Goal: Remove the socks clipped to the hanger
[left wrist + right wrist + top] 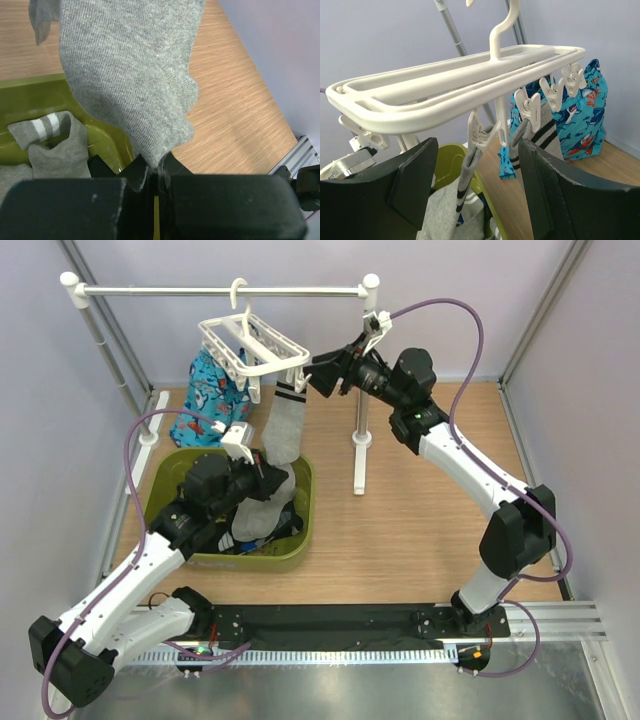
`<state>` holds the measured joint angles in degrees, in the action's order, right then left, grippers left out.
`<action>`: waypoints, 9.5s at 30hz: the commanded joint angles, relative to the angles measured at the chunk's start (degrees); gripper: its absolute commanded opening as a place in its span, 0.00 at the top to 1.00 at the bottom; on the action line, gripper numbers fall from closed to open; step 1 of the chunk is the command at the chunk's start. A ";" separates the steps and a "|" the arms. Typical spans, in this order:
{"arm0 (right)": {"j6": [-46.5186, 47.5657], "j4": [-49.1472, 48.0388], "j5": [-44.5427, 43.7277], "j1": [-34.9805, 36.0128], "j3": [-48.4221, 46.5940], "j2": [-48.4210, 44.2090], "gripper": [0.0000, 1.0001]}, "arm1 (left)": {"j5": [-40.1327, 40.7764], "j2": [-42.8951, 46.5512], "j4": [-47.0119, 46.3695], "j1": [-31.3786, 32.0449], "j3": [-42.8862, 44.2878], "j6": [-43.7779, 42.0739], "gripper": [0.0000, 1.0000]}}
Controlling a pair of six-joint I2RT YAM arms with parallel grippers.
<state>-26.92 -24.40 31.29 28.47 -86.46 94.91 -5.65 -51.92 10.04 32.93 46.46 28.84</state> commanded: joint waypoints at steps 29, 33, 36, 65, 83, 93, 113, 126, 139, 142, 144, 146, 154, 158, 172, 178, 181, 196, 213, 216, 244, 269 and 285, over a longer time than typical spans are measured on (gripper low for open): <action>4.33 4.01 -16.96 6.51 -11.37 6.16 0.79 | -1.38 0.59 -3.19 -0.06 -0.67 1.04 1.00; 3.72 4.98 -18.46 6.95 -11.28 5.81 0.99 | -0.94 0.42 -2.84 -0.06 -0.58 1.13 1.00; 3.54 5.68 -18.89 7.13 -11.54 5.81 0.99 | 1.77 0.15 -0.83 -0.06 0.03 1.83 1.00; 5.74 15.17 -15.12 7.48 -15.76 6.51 0.99 | 32.28 9.90 39.70 -3.75 15.58 8.87 1.00; 6.08 16.93 -13.62 7.48 -15.76 5.90 0.99 | 24.90 9.12 34.70 -3.75 11.83 10.27 0.82; 3.19 19.04 -9.41 7.74 -17.96 4.06 0.99 | 15.24 7.45 5.20 -3.75 3.13 3.42 0.20; 0.81 17.72 -5.10 7.83 -18.84 3.88 0.99 | 20.68 -24.26 -36.49 -3.75 5.57 -10.91 0.22; 0.73 16.50 -4.74 7.92 -16.56 4.05 0.99 | 26.30 -36.14 -39.84 -3.22 12.43 -10.91 0.44; 4.06 19.66 -14.05 7.83 -12.96 1.68 0.48 | 25.16 -27.98 -40.28 -1.47 6.37 -10.38 1.00; 5.73 21.15 -18.62 7.83 -12.42 1.06 0.35 | 25.42 -26.04 -39.84 -0.33 5.05 -10.38 1.00; 6.61 22.29 -21.08 7.92 -12.42 1.24 0.31 | 25.86 -24.99 -39.05 0.38 4.26 -10.38 1.00; 7.67 22.56 -22.32 7.92 -12.68 1.41 0.24 | 26.39 -24.55 -39.05 1.26 3.64 -10.38 1.00; 8.81 21.86 -22.93 8.09 -15.85 4.92 0.24 | 27.36 -24.90 -39.84 3.54 2.94 -10.21 1.00; 8.90 18.79 -22.76 8.09 -15.32 6.07 0.27 | 27.62 -25.16 -39.93 4.16 3.11 -10.12 1.00; 8.20 11.92 -22.94 7.39 -5.65 -0.25 0.38 | 27.53 -24.90 -40.10 4.51 2.67 -9.94 1.00; 6.97 11.13 -23.47 6.07 -5.74 -0.34 0.39 | 27.62 -24.54 -39.93 4.51 2.85 -10.12 1.00; 6.79 10.78 -22.16 5.81 -7.05 0.44 0.39 | 27.45 -24.54 -39.84 4.51 2.85 -10.12 1.00; 7.76 13.51 -12.83 5.81 -17.43 8.97 0.37 | 27.01 -25.33 -40.54 4.78 3.11 -9.59 1.00; 8.64 7.09 -9.67 5.89 -13.92 10.03 0.34 | 27.01 -25.95 -41.51 5.92 3.55 -9.68 1.00; 8.46 6.21 -8.35 5.72 -13.13 10.20 0.33 | 27.01 -26.04 -41.51 6.01 3.81 -9.68 1.00; 11.27 0.23 -7.29 7.30 -10.13 8.80 0.22 | 29.12 -28.06 -41.77 8.03 4.87 -10.65 1.00; 15.93 4.98 -25.84 10.99 -17.69 11.17 0.56 | 30.08 -28.32 -40.98 9.35 6.19 -11.79 1.00; 15.75 11.04 -28.04 11.52 -22.97 13.10 0.99 | 30.78 -28.32 -40.80 10.14 6.10 -12.14 1.00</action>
<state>-11.51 -14.02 4.78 39.70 -106.39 107.77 23.57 -80.03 -28.45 42.70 50.72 17.50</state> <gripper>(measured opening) 0.080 0.017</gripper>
